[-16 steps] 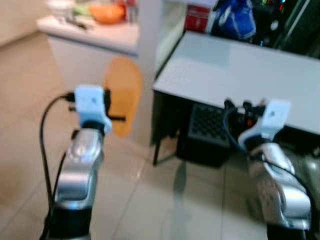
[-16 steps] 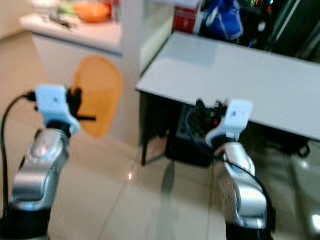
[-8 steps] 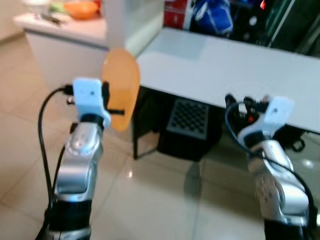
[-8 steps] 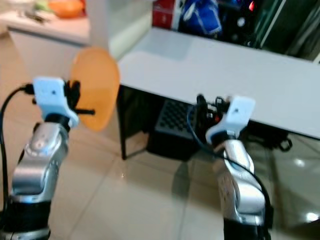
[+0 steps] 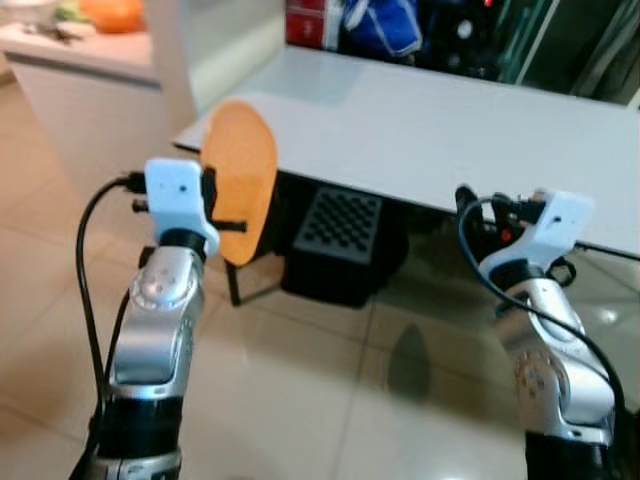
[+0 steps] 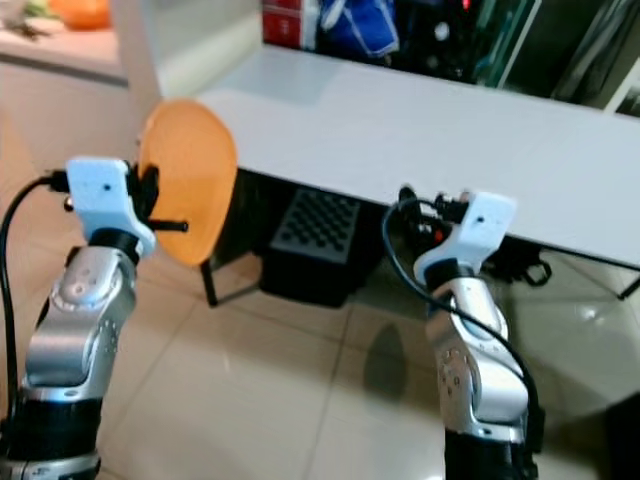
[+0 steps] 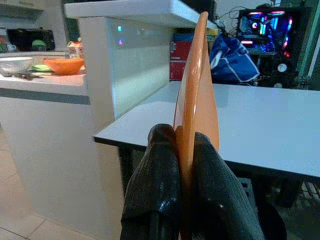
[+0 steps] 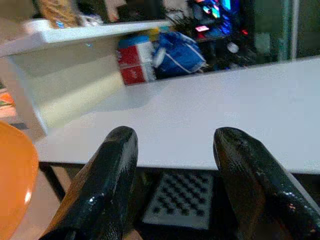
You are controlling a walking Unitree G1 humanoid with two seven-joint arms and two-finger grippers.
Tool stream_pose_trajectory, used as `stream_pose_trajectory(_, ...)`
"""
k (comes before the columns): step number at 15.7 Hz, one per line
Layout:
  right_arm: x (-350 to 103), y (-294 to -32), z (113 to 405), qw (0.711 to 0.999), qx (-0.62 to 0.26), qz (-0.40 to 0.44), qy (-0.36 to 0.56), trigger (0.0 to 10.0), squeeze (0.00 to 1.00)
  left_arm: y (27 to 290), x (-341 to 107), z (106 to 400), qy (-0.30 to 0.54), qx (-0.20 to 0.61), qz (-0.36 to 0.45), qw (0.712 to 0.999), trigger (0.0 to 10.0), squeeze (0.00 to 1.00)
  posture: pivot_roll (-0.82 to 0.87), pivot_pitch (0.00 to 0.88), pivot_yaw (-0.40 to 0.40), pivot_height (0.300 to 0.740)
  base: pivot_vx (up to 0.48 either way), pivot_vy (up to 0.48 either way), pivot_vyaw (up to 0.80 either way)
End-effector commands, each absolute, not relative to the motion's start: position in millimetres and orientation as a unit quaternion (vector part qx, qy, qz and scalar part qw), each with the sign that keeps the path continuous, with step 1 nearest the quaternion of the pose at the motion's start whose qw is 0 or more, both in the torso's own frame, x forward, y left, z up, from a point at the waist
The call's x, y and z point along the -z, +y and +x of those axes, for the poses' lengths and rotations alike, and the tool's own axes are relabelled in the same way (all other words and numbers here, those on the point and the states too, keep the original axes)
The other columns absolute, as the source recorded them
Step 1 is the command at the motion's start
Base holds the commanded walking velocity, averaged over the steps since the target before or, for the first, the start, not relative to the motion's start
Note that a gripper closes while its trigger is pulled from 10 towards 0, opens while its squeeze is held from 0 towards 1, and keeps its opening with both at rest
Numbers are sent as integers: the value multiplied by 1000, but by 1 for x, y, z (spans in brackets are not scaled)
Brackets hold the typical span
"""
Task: Setting the table
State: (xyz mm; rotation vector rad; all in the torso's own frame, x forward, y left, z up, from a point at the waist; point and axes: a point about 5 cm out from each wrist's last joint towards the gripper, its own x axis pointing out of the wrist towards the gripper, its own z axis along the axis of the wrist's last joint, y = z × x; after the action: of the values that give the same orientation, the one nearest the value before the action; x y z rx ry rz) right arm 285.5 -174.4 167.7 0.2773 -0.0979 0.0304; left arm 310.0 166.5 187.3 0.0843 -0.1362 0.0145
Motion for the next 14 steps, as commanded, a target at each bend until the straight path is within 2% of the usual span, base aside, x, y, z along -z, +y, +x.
stream_pose_trajectory(1,-168,-176,286,989,-10,136,-51,10000,0,154,-202,311,-105,14,44,993,10000,0,26,0,-30,740,0,-409,0)
stream_pose_trajectory(4,-162,-176,287,991,-16,127,-33,10000,0,156,-190,309,-82,-6,61,995,10000,0,41,0,-54,740,0,0,0)
stream_pose_trajectory(6,-162,-176,297,991,-6,128,-28,10000,0,166,-196,316,-81,-50,55,994,10000,0,41,0,-75,740,0,0,0)
stream_pose_trajectory(9,-173,-181,303,994,-6,102,-35,10000,0,179,-199,313,-97,-90,96,987,10000,0,-1,0,-77,740,0,0,0)
stream_pose_trajectory(11,-183,-179,304,992,-14,111,-51,10000,0,183,-207,312,-130,-89,92,983,10000,0,-28,0,-52,740,362,0,0)
stream_pose_trajectory(14,-188,-175,300,993,-30,99,-63,10000,0,177,-215,315,-144,-70,85,983,10000,0,-47,0,-29,740,431,0,0)
